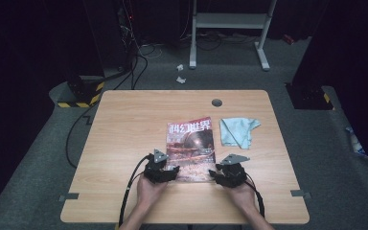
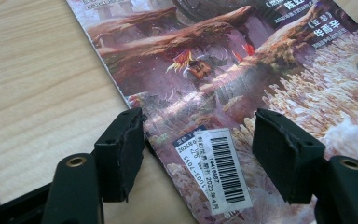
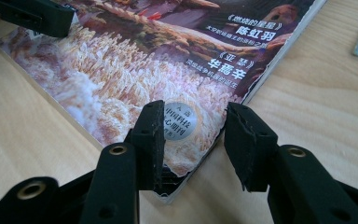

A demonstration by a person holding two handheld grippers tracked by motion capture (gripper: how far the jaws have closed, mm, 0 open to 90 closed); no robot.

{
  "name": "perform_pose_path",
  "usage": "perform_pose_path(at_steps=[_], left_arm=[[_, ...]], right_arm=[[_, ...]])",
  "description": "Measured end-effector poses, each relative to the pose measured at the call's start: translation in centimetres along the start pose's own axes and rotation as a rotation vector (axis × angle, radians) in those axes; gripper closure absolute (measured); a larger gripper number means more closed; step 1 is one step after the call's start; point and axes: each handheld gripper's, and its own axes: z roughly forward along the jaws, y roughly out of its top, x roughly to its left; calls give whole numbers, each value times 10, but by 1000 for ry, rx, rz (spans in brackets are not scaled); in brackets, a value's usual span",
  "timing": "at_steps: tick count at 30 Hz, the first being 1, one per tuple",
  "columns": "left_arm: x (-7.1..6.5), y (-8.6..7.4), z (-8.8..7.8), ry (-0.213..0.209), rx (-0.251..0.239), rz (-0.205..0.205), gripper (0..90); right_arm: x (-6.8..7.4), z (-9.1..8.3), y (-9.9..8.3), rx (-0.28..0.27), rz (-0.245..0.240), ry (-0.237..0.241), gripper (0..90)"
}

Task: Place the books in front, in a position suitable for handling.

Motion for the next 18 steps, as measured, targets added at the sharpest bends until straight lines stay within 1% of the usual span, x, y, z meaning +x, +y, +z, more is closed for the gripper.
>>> perform_pose_path(at_steps=[2,3,4,5,6,7,10,11,14,18], left_arm=[[-3,-1,-1,-5,2,12,343],[-5,-2,-2,-12,6,5,343],[-7,-2,-2,-14,10,15,343],[-7,-2,-3,-14,12,20,342],[-9,-2,-3,-20,12,16,342],[-10,-3,-3,-22,10,14,342],[-14,-6,-5,-26,2,20,342],[-15,-7,-6,-29,4,23,341],[-18,-8,-8,-32,12,25,341],[-17,-8,-9,-49,15,30,346]], right_arm=[[2,-5,-5,-2,-2,8,577],[2,-6,-6,2,-4,7,577],[3,-8,-8,4,-3,10,577],[4,-10,-10,7,-12,11,576],[4,-12,-10,11,-12,11,576],[4,-13,-11,9,-21,11,577],[6,-17,-15,15,-19,14,577],[5,-17,-16,11,-29,14,576],[5,-20,-18,14,-25,21,576],[5,-22,-19,16,-40,25,574]])
